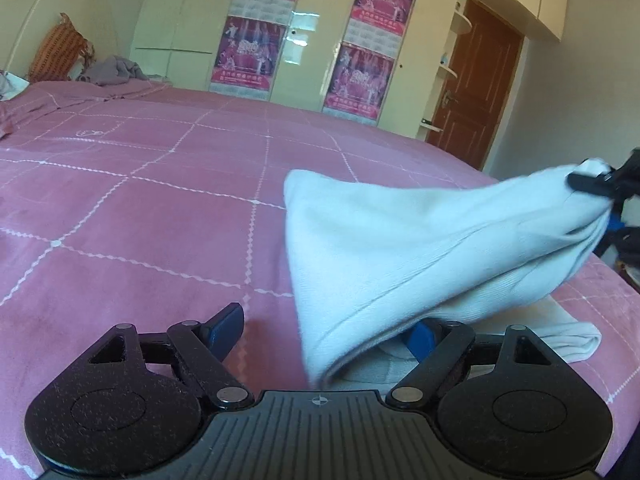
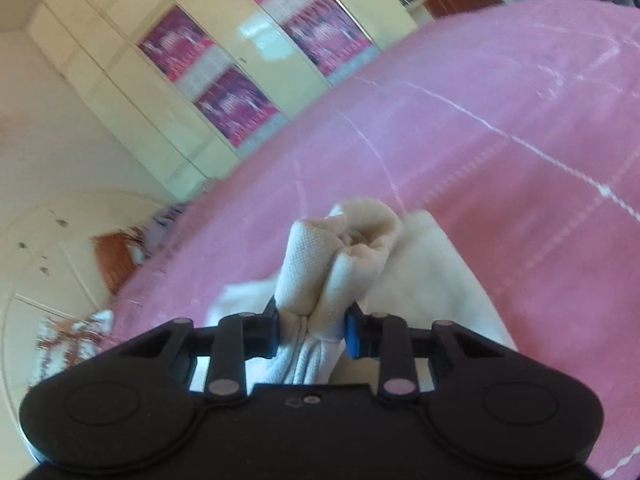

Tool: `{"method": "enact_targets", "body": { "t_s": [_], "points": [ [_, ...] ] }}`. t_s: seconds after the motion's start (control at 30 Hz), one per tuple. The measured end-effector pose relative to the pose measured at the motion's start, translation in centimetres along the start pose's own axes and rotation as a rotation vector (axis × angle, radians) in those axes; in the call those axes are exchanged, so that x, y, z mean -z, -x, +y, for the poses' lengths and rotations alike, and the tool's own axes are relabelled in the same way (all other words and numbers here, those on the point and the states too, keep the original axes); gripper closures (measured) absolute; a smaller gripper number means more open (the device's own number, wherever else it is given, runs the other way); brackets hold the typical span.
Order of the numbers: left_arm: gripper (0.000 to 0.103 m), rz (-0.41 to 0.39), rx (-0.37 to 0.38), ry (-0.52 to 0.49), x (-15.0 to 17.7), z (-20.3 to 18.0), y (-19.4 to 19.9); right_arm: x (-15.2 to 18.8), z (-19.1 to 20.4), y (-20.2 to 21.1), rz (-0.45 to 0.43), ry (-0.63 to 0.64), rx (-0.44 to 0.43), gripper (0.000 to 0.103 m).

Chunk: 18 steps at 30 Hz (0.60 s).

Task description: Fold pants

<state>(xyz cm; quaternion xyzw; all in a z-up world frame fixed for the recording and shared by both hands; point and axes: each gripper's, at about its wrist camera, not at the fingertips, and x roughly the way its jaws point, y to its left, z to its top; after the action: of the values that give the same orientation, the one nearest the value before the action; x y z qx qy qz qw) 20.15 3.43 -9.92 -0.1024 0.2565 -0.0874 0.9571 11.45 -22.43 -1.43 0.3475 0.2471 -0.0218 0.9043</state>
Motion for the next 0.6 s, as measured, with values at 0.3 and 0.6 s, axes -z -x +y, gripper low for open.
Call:
{"method": "enact_targets", "body": {
  "t_s": [0.3,0.6],
  "points": [
    [0.02,-0.032,-0.016,0.038,0.8,0.6,0.5,2.2,-5.8,-0.3,0.112,-0.069,0.186,0.073],
    [0.02,0.002,-0.021,-0.008,0.5,0.4,0.8,2.4,-6.9,0.3,0.151,-0.091,0.18,0.073]
  ]
}}
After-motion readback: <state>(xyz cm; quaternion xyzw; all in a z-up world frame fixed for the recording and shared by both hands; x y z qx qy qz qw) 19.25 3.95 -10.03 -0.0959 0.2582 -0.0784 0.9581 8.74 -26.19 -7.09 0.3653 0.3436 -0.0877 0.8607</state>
